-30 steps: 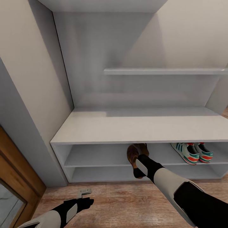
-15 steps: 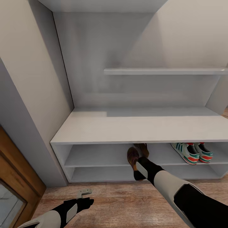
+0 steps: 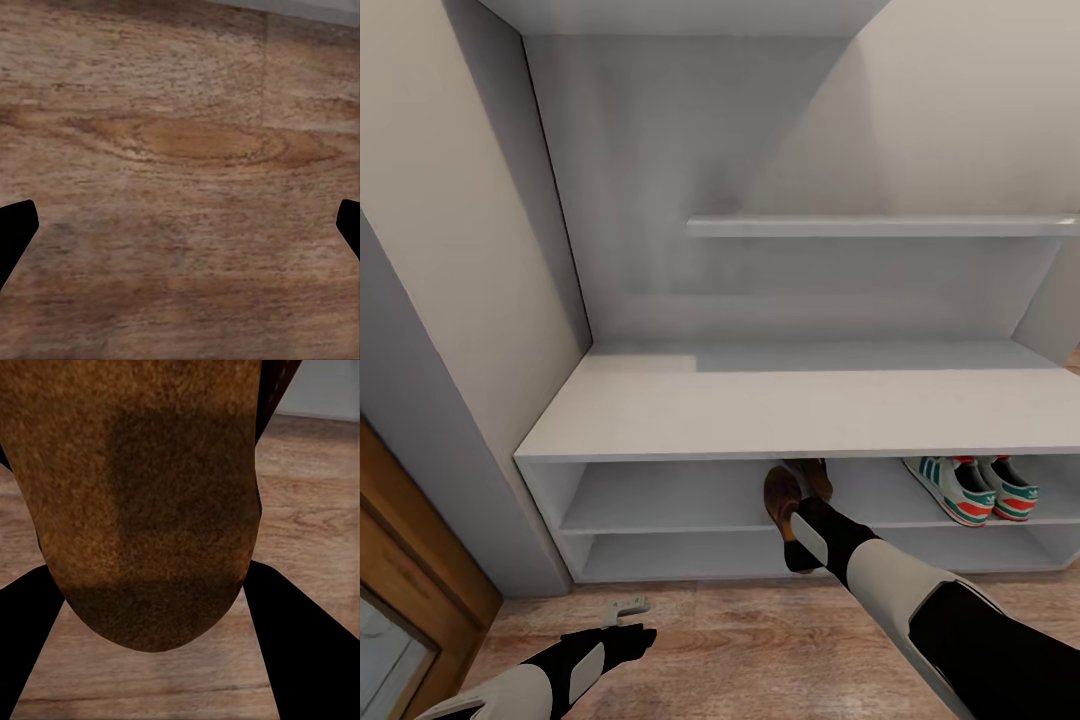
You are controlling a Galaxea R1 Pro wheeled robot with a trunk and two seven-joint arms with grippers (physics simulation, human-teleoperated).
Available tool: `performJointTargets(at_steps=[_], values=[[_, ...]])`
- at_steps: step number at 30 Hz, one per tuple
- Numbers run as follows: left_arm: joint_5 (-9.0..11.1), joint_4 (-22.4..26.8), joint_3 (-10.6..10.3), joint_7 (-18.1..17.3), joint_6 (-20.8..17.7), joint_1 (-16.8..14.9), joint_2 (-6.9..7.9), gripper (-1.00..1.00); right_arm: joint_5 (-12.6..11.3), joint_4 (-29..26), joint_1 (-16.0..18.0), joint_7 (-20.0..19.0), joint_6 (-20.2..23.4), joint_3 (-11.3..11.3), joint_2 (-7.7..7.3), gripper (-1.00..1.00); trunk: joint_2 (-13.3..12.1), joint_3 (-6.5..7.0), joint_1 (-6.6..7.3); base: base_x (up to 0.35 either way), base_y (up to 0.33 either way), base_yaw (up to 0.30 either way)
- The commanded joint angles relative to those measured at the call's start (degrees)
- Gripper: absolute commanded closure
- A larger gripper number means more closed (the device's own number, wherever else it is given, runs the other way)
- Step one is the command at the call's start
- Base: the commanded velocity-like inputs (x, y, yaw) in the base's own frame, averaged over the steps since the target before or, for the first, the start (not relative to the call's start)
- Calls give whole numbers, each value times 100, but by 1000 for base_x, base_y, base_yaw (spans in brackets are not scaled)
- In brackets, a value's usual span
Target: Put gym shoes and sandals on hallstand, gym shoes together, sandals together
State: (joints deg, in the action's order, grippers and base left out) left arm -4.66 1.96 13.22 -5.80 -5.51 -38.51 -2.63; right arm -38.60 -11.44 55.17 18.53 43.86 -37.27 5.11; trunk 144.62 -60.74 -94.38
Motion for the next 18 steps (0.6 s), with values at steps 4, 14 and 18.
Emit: performJointTargets(at_steps=[4,14,18], values=[[-51,15,49,-17,-38,1,-1,-100,-60,-8,3,45,17,-35,-2,100,2,-5,1,11,0,0],[-51,15,49,-17,-38,1,-1,-100,-53,-8,3,45,-17,-35,-2,100,2,-5,1,2,0,0],[-50,15,49,-17,-38,1,-1,-100,-52,-8,3,45,-58,-41,-2,100,2,-5,1,0,0,0]])
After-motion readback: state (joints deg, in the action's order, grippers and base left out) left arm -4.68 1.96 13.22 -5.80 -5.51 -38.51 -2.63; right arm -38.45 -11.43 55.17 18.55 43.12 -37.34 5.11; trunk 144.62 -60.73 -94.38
